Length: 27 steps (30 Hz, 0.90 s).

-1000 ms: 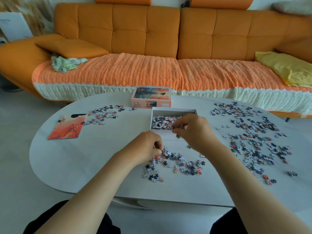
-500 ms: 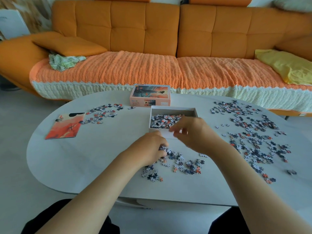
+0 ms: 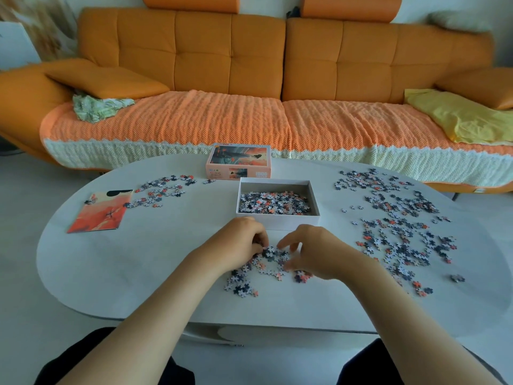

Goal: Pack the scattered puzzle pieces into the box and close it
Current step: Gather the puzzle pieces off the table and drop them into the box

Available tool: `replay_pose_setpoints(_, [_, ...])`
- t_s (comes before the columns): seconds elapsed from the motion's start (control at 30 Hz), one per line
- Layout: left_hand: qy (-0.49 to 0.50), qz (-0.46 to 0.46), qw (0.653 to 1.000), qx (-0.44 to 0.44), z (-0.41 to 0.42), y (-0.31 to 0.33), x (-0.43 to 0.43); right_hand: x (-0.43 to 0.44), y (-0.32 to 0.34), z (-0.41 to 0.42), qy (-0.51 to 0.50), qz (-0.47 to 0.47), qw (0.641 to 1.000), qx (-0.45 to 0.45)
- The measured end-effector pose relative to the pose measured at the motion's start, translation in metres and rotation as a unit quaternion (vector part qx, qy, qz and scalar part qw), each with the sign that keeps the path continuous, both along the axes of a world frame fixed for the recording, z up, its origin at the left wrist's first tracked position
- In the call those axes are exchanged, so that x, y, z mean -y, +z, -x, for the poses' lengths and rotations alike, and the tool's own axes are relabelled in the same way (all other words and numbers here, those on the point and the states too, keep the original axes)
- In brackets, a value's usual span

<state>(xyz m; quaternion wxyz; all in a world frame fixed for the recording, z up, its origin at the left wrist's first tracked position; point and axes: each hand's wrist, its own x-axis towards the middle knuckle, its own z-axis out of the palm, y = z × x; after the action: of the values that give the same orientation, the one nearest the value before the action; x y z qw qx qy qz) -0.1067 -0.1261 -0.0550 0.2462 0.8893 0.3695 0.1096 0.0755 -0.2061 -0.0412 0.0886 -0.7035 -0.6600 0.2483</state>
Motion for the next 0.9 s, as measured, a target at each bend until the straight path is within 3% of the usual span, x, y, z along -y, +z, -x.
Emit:
replay_pose_setpoints(0.13, [0.032, 0.01, 0.997, 0.076, -0.001, 0.014, -0.009, -0.009, -0.006, 0.008, 0.016, -0.018, 0.999, 0.042])
replay_pose_setpoints(0.33, [0.086, -0.062, 0.98, 0.171, -0.016, 0.014, -0.042, -0.02, -0.008, 0.011, 0.036, -0.014, 0.998, 0.048])
replay_pose_setpoints(0.5, [0.058, -0.116, 0.988, 0.082, -0.027, -0.001, -0.063, -0.031, -0.009, 0.012, 0.011, -0.034, 0.999, 0.008])
replay_pose_setpoints(0.67, [0.033, -0.196, 0.973, 0.114, -0.019, 0.006, -0.055, -0.033, -0.006, 0.012, 0.024, -0.042, 0.999, -0.001])
replay_pose_setpoints(0.8, [-0.022, -0.112, 0.987, 0.116, 0.0, 0.011, -0.027, -0.03, -0.004, 0.012, 0.035, -0.046, 0.998, 0.008])
replay_pose_setpoints(0.9, [-0.056, -0.05, 0.997, -0.003, 0.018, 0.013, -0.009, -0.023, 0.005, 0.008, 0.043, -0.053, 0.998, 0.014])
